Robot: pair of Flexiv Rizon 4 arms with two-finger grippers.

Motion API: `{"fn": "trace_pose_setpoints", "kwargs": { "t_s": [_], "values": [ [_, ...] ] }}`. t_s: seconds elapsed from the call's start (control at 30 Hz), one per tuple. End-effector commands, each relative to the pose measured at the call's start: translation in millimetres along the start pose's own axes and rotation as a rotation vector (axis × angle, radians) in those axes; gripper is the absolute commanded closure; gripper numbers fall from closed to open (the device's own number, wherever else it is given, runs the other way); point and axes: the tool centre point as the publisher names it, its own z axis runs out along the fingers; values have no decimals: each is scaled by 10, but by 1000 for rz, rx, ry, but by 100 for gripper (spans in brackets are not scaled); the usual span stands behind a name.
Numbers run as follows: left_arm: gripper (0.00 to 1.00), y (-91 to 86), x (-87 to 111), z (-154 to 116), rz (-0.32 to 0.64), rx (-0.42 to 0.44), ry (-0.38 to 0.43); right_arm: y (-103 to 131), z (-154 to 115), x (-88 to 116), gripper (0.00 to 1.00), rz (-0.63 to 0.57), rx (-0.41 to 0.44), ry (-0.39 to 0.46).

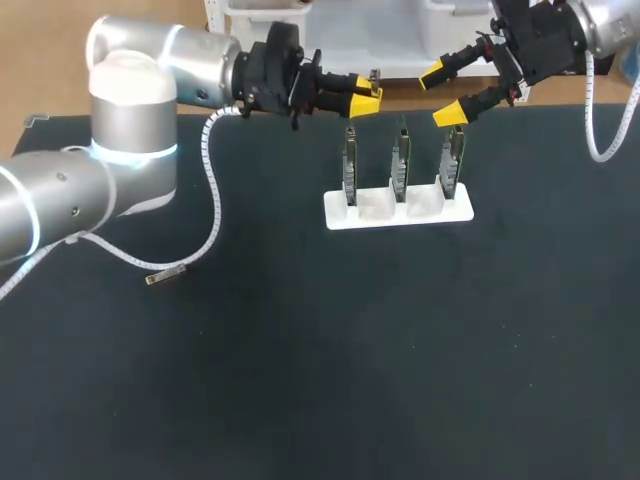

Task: Pick up the optical module with the left hand, and insert it into the network port with the right hand.

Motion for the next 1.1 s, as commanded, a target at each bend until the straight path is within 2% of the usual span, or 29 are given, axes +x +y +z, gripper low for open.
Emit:
{"fn": "trace_pose_setpoints", "kwargs": {
  "t_s": [0.03, 0.67, 1.1],
  "values": [
    [100, -122, -34, 43, -5, -42, 8, 19, 0, -1, 0, -1, 5, 1],
    [100, -187, -36, 398, -10, -60, -6, 19, 0, -1, 0, -1, 5, 1],
    [100, -217, -57, 417, -8, -104, -3, 19, 0, -1, 0, -1, 5, 1]
  ]
}}
